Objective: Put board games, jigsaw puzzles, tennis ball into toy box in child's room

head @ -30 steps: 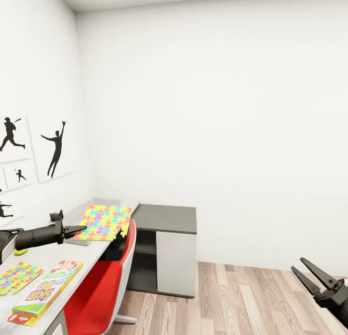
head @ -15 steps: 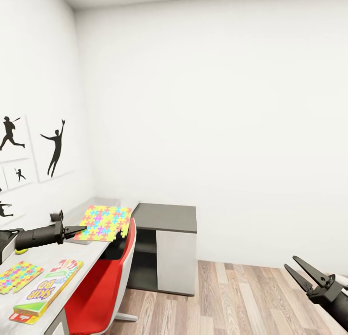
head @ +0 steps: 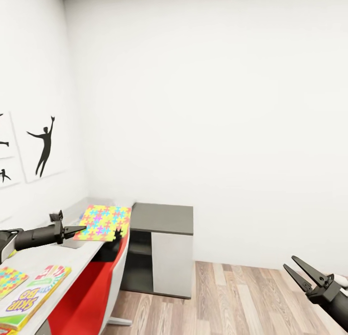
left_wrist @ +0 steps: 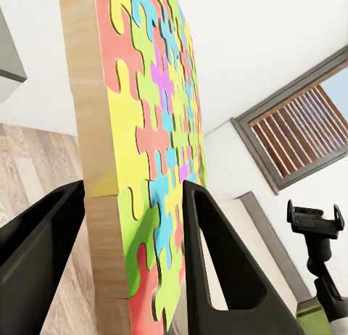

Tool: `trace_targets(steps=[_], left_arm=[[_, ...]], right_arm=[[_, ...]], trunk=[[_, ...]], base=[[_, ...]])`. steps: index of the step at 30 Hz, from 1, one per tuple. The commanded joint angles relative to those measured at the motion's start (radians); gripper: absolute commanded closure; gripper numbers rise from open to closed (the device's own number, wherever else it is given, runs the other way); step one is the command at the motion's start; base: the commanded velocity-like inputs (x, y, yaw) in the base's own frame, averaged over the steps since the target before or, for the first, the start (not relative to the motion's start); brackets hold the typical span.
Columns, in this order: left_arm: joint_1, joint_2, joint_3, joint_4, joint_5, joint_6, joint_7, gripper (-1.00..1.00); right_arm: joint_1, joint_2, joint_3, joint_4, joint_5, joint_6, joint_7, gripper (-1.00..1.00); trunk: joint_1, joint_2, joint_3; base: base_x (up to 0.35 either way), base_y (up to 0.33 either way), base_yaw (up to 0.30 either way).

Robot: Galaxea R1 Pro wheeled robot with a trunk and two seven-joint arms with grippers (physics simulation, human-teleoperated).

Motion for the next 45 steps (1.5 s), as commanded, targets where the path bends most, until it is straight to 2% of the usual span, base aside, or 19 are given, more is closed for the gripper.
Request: trace_targets(steps=[1,21,35,45], left_arm=[[0.0,0.0,-0.001,0.0,0.001,0.011,-0.004,1.0],[0.0,0.001,0.0,0.0,0.002,0.009,-0.004,1.0],[0.0,0.001,0.0,0.0,0.001,0.009,-0.004,1.0],[0.0,0.001,0.0,0.0,0.002,0.009,-0.004,1.0]], right_arm=[[0.0,0.0,0.0,0.0,-0.002,0.004,0.001,-1.0],[0.0,0.001,0.001,-0.002,-0.001,0.001,0.001,-1.0],[0.0,0.001,0.001,-0.002,-0.001,-0.003,0.001,-1.0],[0.0,0.002,0.002,-0.002,-0.001,-0.007,0.001,-1.0]], trunk=[[0.001,0.0,0.0],[0.001,0.0,-0.001],[0.001,0.0,-0.001],[0.001,0.0,-0.001]], base=[[0.255,-0.173,0.0],[0.289,-0.135,0.007],[0.258,-0.044,0.242],[0.132,-0.003,0.041]])
